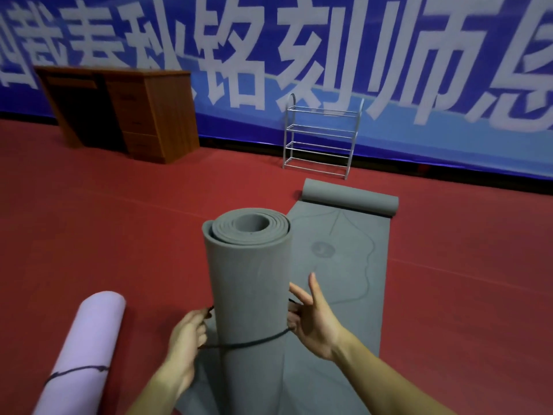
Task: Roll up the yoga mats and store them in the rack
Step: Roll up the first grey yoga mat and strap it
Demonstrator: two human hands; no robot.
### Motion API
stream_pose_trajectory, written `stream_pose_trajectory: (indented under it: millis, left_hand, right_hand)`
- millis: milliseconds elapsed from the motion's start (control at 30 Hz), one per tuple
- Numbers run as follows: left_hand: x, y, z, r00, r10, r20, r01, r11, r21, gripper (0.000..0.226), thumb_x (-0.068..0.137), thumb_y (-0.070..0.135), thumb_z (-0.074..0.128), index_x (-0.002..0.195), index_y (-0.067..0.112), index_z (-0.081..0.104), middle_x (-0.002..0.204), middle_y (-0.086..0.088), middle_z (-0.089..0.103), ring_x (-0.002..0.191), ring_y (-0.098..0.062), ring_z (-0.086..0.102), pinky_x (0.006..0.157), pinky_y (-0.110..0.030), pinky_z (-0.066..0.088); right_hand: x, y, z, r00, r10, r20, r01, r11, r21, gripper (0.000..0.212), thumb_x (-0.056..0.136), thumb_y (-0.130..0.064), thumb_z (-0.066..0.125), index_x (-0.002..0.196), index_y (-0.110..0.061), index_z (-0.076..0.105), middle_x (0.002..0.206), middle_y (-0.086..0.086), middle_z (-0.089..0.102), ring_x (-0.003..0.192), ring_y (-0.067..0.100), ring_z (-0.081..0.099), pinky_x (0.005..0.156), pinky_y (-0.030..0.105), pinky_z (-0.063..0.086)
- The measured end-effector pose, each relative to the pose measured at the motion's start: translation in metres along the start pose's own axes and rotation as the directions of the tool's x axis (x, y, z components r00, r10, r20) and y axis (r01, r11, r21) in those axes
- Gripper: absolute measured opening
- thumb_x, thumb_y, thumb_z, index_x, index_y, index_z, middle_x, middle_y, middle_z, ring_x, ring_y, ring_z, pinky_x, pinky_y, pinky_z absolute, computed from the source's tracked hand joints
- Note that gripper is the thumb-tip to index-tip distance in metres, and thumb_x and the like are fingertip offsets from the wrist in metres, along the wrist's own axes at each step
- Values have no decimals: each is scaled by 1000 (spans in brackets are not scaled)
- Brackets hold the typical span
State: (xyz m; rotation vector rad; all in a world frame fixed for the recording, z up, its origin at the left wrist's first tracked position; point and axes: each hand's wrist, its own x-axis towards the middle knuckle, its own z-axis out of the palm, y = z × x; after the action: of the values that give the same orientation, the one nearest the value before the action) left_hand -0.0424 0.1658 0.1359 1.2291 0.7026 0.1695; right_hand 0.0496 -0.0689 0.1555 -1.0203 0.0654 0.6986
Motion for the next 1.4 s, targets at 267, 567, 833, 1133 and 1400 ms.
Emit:
stream_pose_trajectory:
  millis: [267, 567, 833, 1133, 1400]
  left_hand:
    - [1, -44, -15, 957, 161, 241, -242, 903, 356, 123, 46, 93, 72, 148, 35, 33, 142, 10, 55, 131, -11, 53, 118, -42, 35]
    - [-18, -51, -22, 943, 223, 249, -334, 623, 707, 141, 35, 97, 69, 153, 33, 26, 133, 10, 40, 135, -11, 42, 117, -36, 36]
    - [-66, -45, -57, 933, 316, 174, -342, 624, 702, 116, 49, 77, 85, 146, 27, 46, 134, 10, 55, 125, -4, 51, 110, -25, 42]
    - [-114, -54, -87, 899, 404, -170, -216, 746, 630, 97, 54, 67, 78, 132, 17, 48, 128, -3, 68, 118, -25, 65, 94, -43, 54]
    - [-106, 25, -113, 951, 299, 75, -258, 635, 728, 88, 58, 66, 74, 129, 15, 65, 121, 0, 72, 114, -15, 67, 102, -36, 52]
  right_hand:
    - [16, 44, 0, 983, -155, 100, 184, 858, -480, 100, 68, -95, 54, 147, -34, 50, 133, -4, 67, 122, 17, 64, 102, 32, 49]
    - [5, 59, 2, 978, -109, 179, 210, 494, -844, 88, 56, -79, 79, 130, -65, 34, 135, -1, 47, 133, 11, 38, 115, 29, 30]
    - [-20, 75, 44, 952, -63, 299, 294, 457, -839, 109, 58, -55, 97, 144, -28, 35, 139, -12, 54, 122, -16, 50, 97, 11, 46]
    - [-36, 109, 107, 903, -245, 352, 422, 360, -832, 107, 55, -62, 94, 141, -19, 46, 133, -6, 61, 119, 10, 57, 101, 28, 44]
    - [-30, 73, 156, 768, -378, 518, 576, 52, -816, 127, 52, -95, 69, 153, -29, 29, 150, 6, 50, 136, 34, 48, 112, 56, 40]
